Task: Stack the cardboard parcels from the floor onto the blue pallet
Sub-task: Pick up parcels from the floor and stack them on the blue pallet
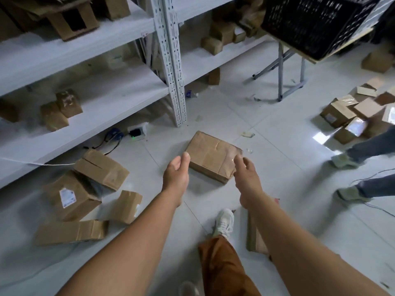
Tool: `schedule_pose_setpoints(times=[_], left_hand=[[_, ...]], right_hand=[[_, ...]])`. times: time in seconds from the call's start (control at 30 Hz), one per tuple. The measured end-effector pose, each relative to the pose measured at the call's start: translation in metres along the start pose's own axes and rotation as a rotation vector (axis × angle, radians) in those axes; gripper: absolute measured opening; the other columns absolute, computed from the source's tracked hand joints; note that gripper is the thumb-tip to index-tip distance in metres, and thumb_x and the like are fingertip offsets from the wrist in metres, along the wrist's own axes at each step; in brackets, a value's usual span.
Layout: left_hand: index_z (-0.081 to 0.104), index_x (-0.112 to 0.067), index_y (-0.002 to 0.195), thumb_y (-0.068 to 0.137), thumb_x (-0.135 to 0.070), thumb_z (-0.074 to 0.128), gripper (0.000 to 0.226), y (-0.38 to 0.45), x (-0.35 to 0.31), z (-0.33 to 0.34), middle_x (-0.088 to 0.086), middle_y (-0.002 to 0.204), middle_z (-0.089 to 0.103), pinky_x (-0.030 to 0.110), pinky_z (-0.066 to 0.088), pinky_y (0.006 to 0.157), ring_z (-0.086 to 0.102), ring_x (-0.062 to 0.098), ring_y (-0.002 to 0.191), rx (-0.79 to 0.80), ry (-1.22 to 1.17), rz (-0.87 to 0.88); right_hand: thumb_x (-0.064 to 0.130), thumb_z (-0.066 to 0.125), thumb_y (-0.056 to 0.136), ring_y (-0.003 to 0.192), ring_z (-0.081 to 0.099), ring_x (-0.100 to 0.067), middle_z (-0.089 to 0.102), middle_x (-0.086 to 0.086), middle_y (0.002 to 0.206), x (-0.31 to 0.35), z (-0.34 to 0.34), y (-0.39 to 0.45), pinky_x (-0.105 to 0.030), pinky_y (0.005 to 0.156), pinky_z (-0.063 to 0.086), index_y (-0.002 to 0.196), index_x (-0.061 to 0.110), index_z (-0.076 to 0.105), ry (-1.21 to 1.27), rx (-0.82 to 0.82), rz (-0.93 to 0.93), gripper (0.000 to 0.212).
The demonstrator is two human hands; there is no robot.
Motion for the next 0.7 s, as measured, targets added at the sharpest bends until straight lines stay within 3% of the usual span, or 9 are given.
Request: schedule_pose_setpoints(times=[0.2,0.3,0.47,0.7], left_hand=[[0.039,-0.021,0.144,0.092,-0.058,0.044,0.064,0.098,-0.031,0.044,-0.002,0.144,0.047,0.041,0.038,0.109,0.049,0.018,0.128,-0.014,0.094,-0.055],[0.039,-0.021,0.144,0.093,-0.056,0.043,0.062,0.146,-0.041,0.066,-0.003,0.145,0.047,0.035,0.037,0.107,0.048,0.017,0.129,-0.019,0.142,-0.080],[0.039,-0.017,0.145,0.095,-0.051,0.044,0.060,0.223,-0.046,0.094,-0.001,0.145,0.047,0.026,0.034,0.096,0.047,0.016,0.129,-0.004,0.219,-0.082],[0.037,-0.013,0.146,0.095,-0.048,0.047,0.062,0.335,-0.005,0.123,0.003,0.147,0.044,0.023,0.032,0.097,0.043,0.017,0.132,0.051,0.343,-0.100]], right_hand=[[0.053,0.041,0.094,0.114,0.049,-0.022,0.046,-0.004,0.140,0.032,0.003,0.113,-0.035,0.089,0.037,0.145,0.022,0.034,0.048,-0.025,0.084,0.060],[0.052,0.042,0.093,0.103,0.045,-0.020,0.049,-0.003,0.131,0.048,-0.001,0.166,-0.034,0.086,0.037,0.144,0.023,0.036,0.051,-0.037,0.117,0.059],[0.056,0.042,0.091,0.123,0.046,-0.025,0.046,-0.002,0.139,0.056,-0.001,0.247,-0.041,0.104,0.037,0.147,0.023,0.031,0.023,-0.072,0.148,0.066],[0.058,0.044,0.089,0.125,0.046,-0.027,0.044,-0.005,0.143,0.018,0.019,0.344,-0.038,0.097,0.036,0.149,0.024,0.026,0.006,-0.099,0.228,0.071]])
Point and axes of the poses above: each hand's wrist, its own y-axis towards the middle knuckle, its own z-axis out of the palm, x = y × z, the point moved 1 cm from there along y, towards the middle knuckle
